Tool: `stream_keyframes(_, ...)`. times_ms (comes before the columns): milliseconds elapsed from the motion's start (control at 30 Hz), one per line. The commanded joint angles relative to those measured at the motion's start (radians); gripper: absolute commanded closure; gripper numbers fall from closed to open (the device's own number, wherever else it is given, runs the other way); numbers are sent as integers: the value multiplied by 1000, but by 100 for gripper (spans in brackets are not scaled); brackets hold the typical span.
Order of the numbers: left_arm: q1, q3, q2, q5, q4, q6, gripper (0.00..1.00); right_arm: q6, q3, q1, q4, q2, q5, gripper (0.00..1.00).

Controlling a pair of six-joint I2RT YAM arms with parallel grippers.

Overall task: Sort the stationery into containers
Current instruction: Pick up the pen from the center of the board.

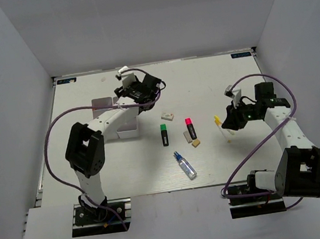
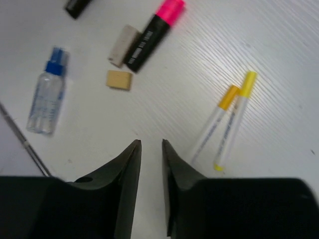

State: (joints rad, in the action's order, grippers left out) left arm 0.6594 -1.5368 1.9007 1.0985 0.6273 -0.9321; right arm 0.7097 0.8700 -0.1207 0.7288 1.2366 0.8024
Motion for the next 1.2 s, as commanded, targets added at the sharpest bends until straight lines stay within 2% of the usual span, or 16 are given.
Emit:
stream_keyframes(0, 6, -25, -173, -159, -69, 154, 33, -164, -12, 6, -149, -16, -235, 73)
stream_keyframes(33, 6, -8, -204, -254, -78, 182, 49, -170, -12, 9, -150, -5, -259, 76)
stream_keyframes(100, 6, 67, -271, -363, -98, 258, 62, -188, -8, 13, -163, 35, -350, 82)
stream_keyframes(133, 6, 99, -346, -475, -109, 281, 66, -197, -5, 19, -169, 76, -394, 84)
stream_keyframes(200, 6, 223, -437, -569, -144, 328, 66, -207, 4, 29, -186, 104, -442, 84)
stream_keyframes(267, 6, 350, -576, -672, -176, 354, 47, -214, 24, 33, -206, 147, -448, 79)
stream_keyframes(367, 6, 481, -701, -732, -172, 329, 27, -222, 47, 72, -230, 211, -486, 68)
stream_keyframes(467, 6, 575, -827, -753, -120, 287, 23, -231, 76, 104, -255, 283, -535, 59)
stream_keyframes(600, 6, 655, -943, -785, -58, 240, 21, -253, 116, 119, -279, 354, -575, 56)
stream_keyframes(633, 6, 679, -978, -786, -48, 231, 21, -257, 135, 162, -285, 374, -589, 56)
stream_keyframes(1000, 6, 754, -1130, -805, 116, 159, 21, -269, 207, 237, -304, 486, -631, 56)
stream_keyframes(1167, 6, 764, -1152, -828, 160, 141, 21, -274, 225, 257, -310, 538, -667, 56)
